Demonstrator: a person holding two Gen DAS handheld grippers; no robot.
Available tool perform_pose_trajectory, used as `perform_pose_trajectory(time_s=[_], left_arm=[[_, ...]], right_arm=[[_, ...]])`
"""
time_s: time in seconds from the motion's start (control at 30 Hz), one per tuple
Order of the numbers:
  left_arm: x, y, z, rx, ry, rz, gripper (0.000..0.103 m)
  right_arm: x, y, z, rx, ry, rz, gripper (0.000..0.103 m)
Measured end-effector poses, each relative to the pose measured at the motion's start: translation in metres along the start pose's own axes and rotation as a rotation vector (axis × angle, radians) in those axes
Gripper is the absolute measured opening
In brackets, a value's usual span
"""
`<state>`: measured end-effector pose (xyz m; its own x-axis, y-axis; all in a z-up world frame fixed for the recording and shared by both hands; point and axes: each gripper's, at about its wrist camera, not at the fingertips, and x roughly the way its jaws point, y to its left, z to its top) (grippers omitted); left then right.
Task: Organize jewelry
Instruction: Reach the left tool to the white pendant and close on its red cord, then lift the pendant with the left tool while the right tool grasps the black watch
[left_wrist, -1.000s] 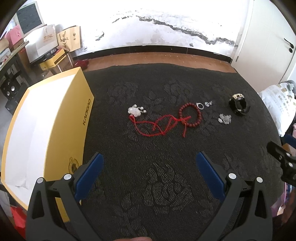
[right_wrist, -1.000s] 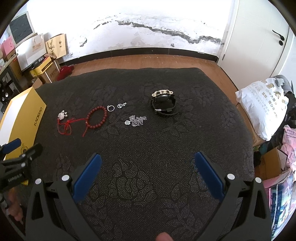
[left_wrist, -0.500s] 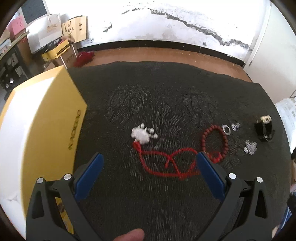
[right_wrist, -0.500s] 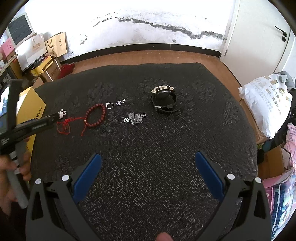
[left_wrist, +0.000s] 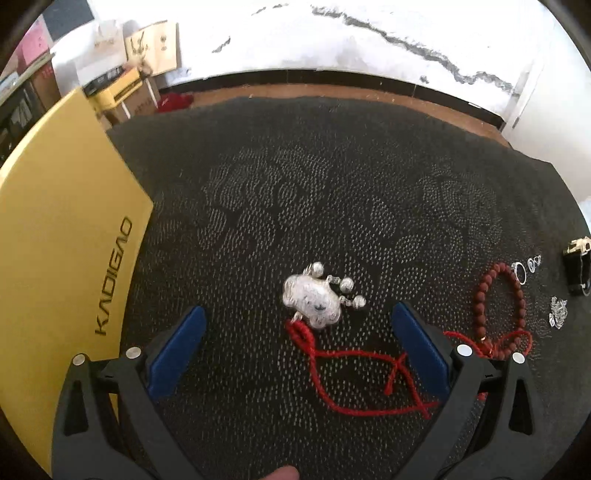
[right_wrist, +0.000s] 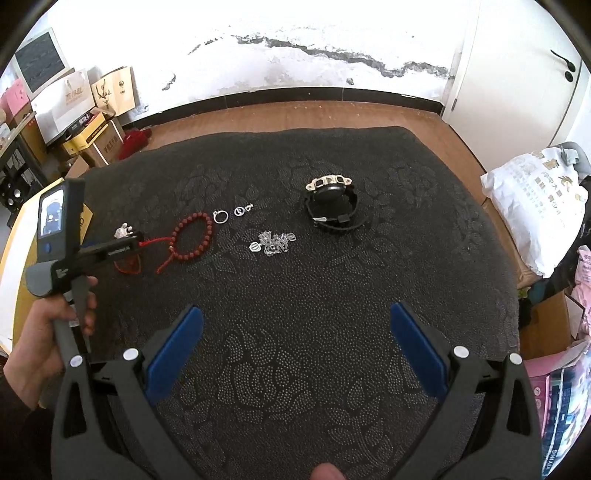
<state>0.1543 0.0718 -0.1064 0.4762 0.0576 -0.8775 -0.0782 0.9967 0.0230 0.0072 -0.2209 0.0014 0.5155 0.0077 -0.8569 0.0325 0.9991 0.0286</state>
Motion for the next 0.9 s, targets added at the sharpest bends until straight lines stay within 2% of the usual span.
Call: perform_pose_trajectory(time_s=[0.23, 0.33, 0.4, 0.47, 0.5, 0.6, 0.63, 0.67, 0.7, 0.8, 0.9], left_arm=[[-0.003, 0.002, -0.007, 0.002, -0.018, -0.004, 0.098], [-0.006, 0.001, -0.010, 0.000, -0.022, 0.001, 0.091], [-0.012, -0.005, -0.012, 0.021, -0.032, -0.011, 0.073], [-0.016, -0.011, -0.014, 0.047, -0.043, -0.014, 0.059], [-0.016, -0.013, -0.014, 0.051, -0.047, -0.019, 0.048], [-0.018, -0.015, -0.014, 0.053, -0.053, -0.029, 0.031], [-0.019, -0.013, -0.014, 0.046, -0.058, -0.033, 0.029], [-0.019, -0.012, -0.014, 0.037, -0.058, -0.046, 0.012], [-0.019, -0.010, -0.014, 0.023, -0.047, -0.063, 0.003], [-0.024, -0.006, -0.013, -0.002, -0.040, -0.087, 0.003], [-0.037, -0.010, -0.012, 0.025, -0.076, -0.059, 0.003]], right_arm=[[0.001, -0.002, 0.000, 0.003, -0.002, -0.007, 0.098], [0.001, -0.002, 0.000, 0.004, -0.006, -0.006, 0.098], [0.001, -0.001, 0.000, -0.001, -0.009, -0.006, 0.098], [0.001, 0.000, -0.001, -0.005, -0.011, -0.008, 0.098], [0.001, 0.000, -0.001, -0.007, -0.012, -0.008, 0.098], [0.001, 0.000, -0.002, -0.012, -0.015, -0.015, 0.098], [0.002, 0.000, -0.002, -0.012, -0.014, -0.016, 0.098], [0.003, 0.000, -0.002, -0.011, -0.013, -0.014, 0.098], [0.005, -0.001, -0.002, -0.008, -0.011, -0.010, 0.098], [0.006, -0.002, -0.001, -0.003, -0.015, -0.004, 0.098], [0.009, -0.002, 0.000, -0.003, -0.010, -0.007, 0.098]])
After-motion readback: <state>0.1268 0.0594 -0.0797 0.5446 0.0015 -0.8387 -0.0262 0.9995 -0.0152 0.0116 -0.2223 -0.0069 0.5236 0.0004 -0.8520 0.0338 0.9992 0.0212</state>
